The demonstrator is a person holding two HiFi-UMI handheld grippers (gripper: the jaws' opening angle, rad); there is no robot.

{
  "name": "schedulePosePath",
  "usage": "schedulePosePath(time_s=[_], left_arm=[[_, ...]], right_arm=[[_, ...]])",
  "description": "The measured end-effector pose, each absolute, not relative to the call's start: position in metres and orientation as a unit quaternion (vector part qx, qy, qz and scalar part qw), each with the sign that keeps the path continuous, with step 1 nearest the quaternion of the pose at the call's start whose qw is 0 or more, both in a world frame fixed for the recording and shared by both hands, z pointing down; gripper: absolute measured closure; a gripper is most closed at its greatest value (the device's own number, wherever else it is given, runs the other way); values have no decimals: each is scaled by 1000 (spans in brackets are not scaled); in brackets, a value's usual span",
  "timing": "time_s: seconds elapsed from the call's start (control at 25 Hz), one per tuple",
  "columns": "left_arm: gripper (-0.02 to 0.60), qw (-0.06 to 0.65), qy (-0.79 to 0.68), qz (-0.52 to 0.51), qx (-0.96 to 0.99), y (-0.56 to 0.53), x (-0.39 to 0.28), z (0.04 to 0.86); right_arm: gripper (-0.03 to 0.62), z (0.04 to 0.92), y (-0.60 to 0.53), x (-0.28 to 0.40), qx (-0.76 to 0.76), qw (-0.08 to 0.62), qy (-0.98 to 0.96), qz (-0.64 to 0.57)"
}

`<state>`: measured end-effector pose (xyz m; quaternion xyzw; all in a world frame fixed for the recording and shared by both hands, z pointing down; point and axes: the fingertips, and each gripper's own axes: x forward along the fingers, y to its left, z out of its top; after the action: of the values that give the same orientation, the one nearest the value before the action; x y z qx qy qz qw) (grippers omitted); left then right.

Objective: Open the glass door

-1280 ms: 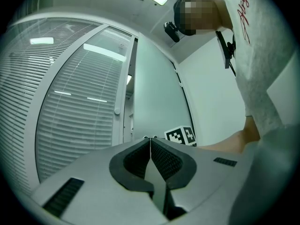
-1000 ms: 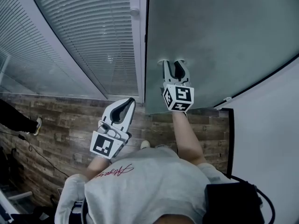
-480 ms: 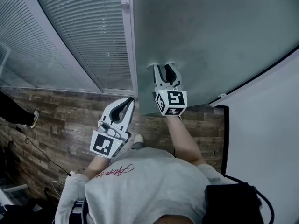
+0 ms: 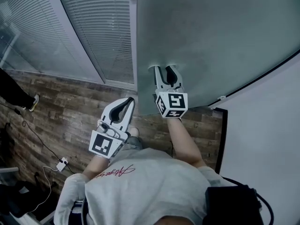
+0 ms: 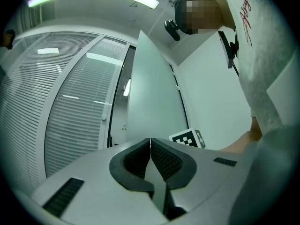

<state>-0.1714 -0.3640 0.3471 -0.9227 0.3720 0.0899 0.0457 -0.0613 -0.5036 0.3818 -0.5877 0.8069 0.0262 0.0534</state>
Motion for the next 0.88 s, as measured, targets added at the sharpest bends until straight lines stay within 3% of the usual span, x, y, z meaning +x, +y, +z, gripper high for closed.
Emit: schedulePosePath(time_s=[0.88], left_arm=[[563, 63, 415, 94, -903, -240, -175, 333]], right_arm=[[459, 383, -379, -53, -548, 54, 834, 29]])
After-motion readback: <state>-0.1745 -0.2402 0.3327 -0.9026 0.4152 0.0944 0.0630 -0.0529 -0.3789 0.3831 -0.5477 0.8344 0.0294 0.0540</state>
